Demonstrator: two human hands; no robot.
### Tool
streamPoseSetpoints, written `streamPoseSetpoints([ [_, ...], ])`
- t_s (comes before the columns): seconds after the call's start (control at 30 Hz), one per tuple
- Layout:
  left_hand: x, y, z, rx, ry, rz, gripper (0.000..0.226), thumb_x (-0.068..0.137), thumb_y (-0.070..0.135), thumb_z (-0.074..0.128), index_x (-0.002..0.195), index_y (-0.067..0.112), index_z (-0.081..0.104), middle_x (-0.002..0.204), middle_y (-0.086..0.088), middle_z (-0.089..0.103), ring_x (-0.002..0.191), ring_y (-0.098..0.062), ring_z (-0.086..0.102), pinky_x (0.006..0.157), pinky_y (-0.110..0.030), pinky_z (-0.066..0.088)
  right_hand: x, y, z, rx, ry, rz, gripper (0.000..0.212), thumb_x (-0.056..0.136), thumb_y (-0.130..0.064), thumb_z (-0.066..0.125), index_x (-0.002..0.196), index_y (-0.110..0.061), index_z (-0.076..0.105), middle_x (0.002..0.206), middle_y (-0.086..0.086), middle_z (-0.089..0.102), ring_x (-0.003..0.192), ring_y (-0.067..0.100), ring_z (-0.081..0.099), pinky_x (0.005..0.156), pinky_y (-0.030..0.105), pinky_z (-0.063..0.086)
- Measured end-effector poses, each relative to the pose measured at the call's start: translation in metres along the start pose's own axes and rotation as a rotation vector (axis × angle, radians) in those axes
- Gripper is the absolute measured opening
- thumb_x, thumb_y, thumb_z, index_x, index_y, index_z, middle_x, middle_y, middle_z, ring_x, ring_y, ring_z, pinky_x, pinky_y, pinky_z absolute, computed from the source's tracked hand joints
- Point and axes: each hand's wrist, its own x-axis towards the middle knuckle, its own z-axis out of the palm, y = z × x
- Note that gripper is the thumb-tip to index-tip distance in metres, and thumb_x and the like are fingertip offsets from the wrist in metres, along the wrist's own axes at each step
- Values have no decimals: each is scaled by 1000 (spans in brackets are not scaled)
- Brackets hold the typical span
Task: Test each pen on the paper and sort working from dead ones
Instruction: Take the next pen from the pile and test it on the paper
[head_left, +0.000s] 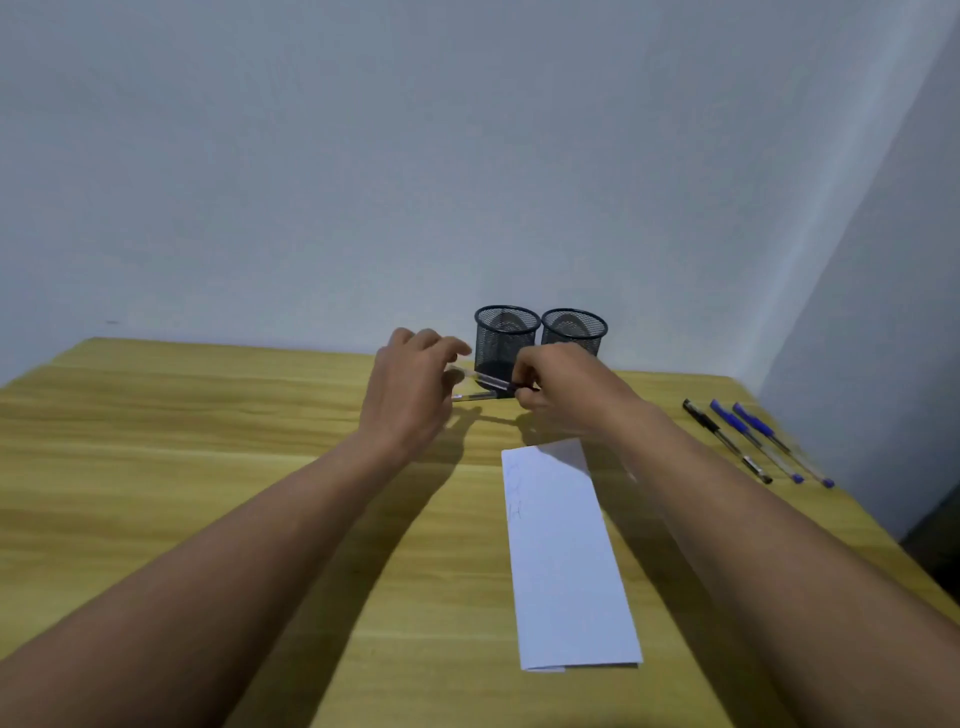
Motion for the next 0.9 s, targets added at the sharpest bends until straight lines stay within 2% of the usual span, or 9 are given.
streamPoseSetpoints([
  [0.1, 0, 25, -19, -114, 181, -86, 47, 87, 21, 71, 131, 24, 57, 115, -3, 57, 104, -24, 49, 87, -36, 45, -17, -3, -14, 111, 100, 37, 24, 87, -16, 60, 107, -24, 71, 87, -9, 63, 84, 18, 60, 72, 33, 47],
  [0.17, -4, 44, -29, -285, 211, -188, 45, 88, 25, 68, 130, 27, 53, 113, 1, 57, 103, -17, 52, 86, -31, 44, -32, -9, -22, 212, 154, 74, 23, 89, -15, 60, 105, -24, 73, 76, -13, 60, 71, 10, 56, 65, 27, 39],
  [0.3, -14, 69, -39, -551, -16, -358, 13, 93, 29, 62, 100, 24, 72, 89, 8, 73, 89, -10, 67, 83, -30, 52, -61, -24, -32, 572, 276, 192, 8, 86, -11, 66, 88, -19, 66, 66, -7, 65, 61, 8, 62, 63, 25, 48],
  [0.4, -24, 74, -40, -711, -176, -400, 25, 92, 43, 60, 89, 24, 76, 86, 7, 76, 89, -13, 70, 87, -37, 56, -77, -35, -36, 974, 375, 286, 10, 86, -6, 73, 87, -13, 66, 77, 4, 69, 73, 20, 68, 68, 31, 56],
  [0.47, -30, 78, -46, -916, -252, -452, 20, 94, 39, 63, 89, 25, 76, 85, 4, 74, 84, -17, 69, 84, -38, 57, -85, -42, -37, 1194, 387, 332, 11, 87, -1, 72, 83, -10, 67, 77, 7, 70, 75, 20, 68, 71, 28, 60],
  [0.53, -33, 80, -51, -1084, -260, -483, 10, 95, 21, 66, 93, 20, 75, 81, 1, 72, 78, -15, 65, 79, -30, 58, -92, -48, -35, 1285, 390, 361, 12, 87, 0, 72, 81, -10, 68, 74, 8, 69, 73, 19, 67, 76, 30, 61],
  [0.63, -33, 77, -58, -1192, -192, -522, 9, 91, 6, 68, 92, 11, 76, 81, -7, 73, 77, -16, 66, 77, -24, 60, -95, -55, -31, 1404, 380, 366, 6, 89, -4, 73, 85, -8, 72, 74, 6, 73, 72, 16, 71, 73, 26, 62],
  [0.8, -31, 67, -66, -1243, -173, -566, 13, 88, 0, 70, 100, -1, 75, 90, -15, 73, 76, -15, 67, 81, -23, 59, -93, -65, -27, 1467, 395, 351, 10, 90, -4, 71, 81, -6, 73, 71, 5, 74, 67, 13, 72, 71, 23, 62],
  [0.9, -30, 59, -66, -1182, -163, -549, 8, 88, 1, 69, 94, 1, 75, 81, -14, 71, 73, -17, 64, 79, -23, 59, -88, -69, -25, 1424, 392, 329, 11, 90, -3, 71, 79, -5, 73, 69, 6, 74, 66, 14, 72, 69, 23, 61],
])
